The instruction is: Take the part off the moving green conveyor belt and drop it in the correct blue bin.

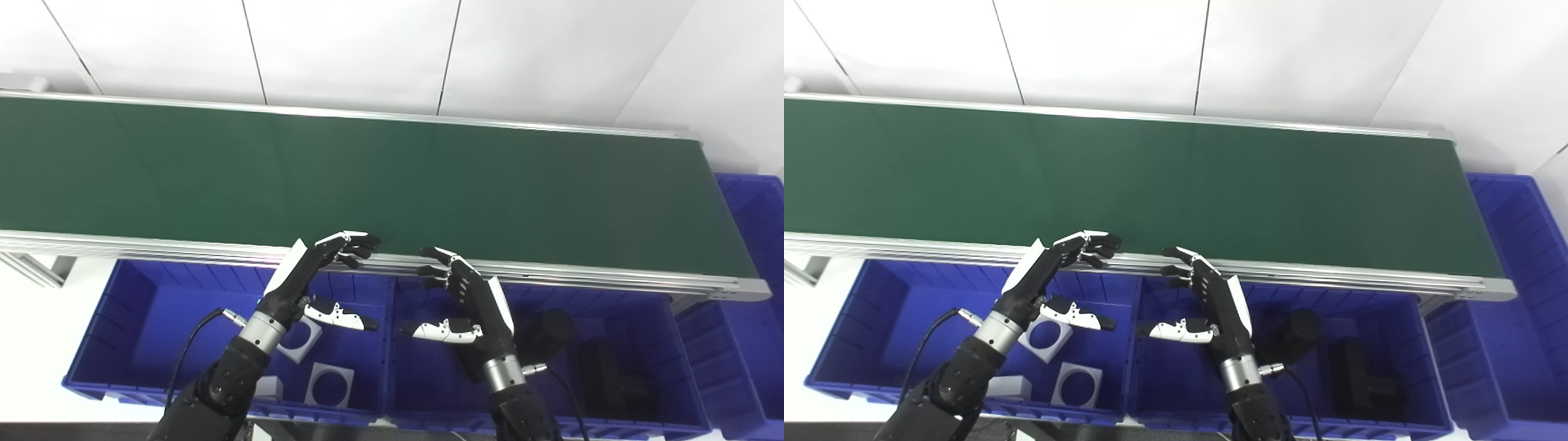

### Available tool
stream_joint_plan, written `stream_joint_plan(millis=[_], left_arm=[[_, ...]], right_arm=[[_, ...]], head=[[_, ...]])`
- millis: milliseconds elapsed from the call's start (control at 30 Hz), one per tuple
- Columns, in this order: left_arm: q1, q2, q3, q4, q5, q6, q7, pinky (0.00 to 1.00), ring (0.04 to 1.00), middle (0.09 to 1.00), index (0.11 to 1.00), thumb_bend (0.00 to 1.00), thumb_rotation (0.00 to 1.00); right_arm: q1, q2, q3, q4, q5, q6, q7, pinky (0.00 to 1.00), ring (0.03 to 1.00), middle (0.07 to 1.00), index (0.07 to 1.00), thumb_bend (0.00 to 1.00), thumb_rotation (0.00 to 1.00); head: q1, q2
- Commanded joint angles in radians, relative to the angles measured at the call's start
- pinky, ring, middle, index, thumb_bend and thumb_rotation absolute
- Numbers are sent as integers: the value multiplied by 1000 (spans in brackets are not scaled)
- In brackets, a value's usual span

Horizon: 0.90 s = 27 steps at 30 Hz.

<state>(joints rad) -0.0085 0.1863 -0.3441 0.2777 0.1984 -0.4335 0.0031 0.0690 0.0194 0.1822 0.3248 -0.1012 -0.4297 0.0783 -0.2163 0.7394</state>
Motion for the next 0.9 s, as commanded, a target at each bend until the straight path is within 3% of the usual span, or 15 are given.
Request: stream_joint_plan(millis=[0,333,533,867], left_arm=[[-16,-4,4,-13,2,-36,8,630,711,750,733,904,0],[-18,-3,-2,-13,14,-36,22,614,704,748,731,905,0],[-19,2,1,-11,11,-36,21,616,703,742,728,911,0],[-14,2,13,-19,4,-36,5,608,700,749,736,905,0]], right_arm=[[-11,3,1,-25,10,-30,3,642,718,829,750,841,27],[-14,1,1,-17,13,-31,5,648,719,828,749,843,29],[-20,7,5,-7,-2,-35,-6,646,716,829,751,844,43],[-30,11,7,5,10,-36,-5,634,712,823,746,852,32]], head=[[3,-1],[8,-5],[-49,-15],[-52,-12]])
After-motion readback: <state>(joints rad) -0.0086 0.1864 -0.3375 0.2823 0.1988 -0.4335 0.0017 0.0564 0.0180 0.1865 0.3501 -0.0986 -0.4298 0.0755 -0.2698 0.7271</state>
